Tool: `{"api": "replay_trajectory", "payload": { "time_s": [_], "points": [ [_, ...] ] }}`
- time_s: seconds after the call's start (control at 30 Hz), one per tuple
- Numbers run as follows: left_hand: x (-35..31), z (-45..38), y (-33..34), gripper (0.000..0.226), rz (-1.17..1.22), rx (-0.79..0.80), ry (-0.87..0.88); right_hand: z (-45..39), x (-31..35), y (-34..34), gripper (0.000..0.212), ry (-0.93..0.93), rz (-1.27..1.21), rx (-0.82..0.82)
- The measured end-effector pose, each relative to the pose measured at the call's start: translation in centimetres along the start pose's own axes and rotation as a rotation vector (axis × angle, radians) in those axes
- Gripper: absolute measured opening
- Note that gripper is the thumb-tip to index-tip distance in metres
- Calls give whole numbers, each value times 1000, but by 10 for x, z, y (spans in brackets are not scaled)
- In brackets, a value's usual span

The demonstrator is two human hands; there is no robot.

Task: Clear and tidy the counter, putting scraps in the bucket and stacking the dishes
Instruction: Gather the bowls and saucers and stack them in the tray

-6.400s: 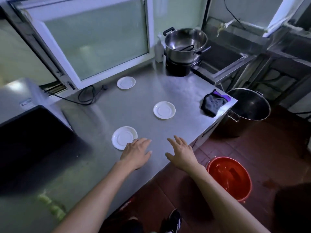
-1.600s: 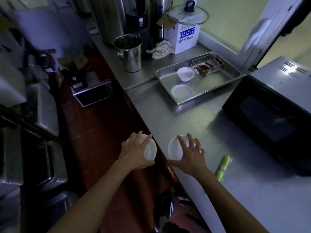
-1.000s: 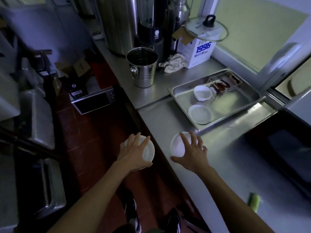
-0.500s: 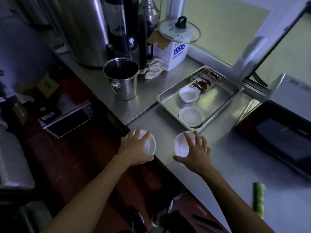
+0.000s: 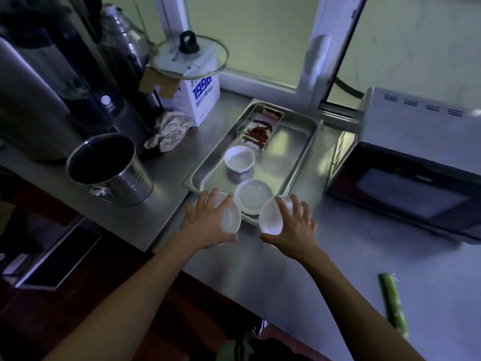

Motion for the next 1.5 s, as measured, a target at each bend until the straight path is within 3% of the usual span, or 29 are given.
{"api": "replay_trajectory", "payload": {
  "time_s": [0.4,0.67,0.93,1.5],
  "points": [
    [-30,-105,22,115,-6,5,197,-39,-28,-5,113,127,10,-33],
    [-36,-151,52,112,50,141,301,-52,-25,-2,113,269,49,-39],
    [-41,-171,84,112,11,245,397,-59,-18,13,113,358,51,-56],
    [-56,-174,108,101,-34,190,436,-63,-25,20,113,425,-23,-43]
  ]
}}
Point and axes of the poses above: each hand's wrist, its own z-axis away from the middle knuckle, its own y-axis out of the palm, x = y × z, the point moved 3 cm from there along -z, towards the middle knuckle, and after that the axes turned 12 degrees about -x, right-handed, at the moved point
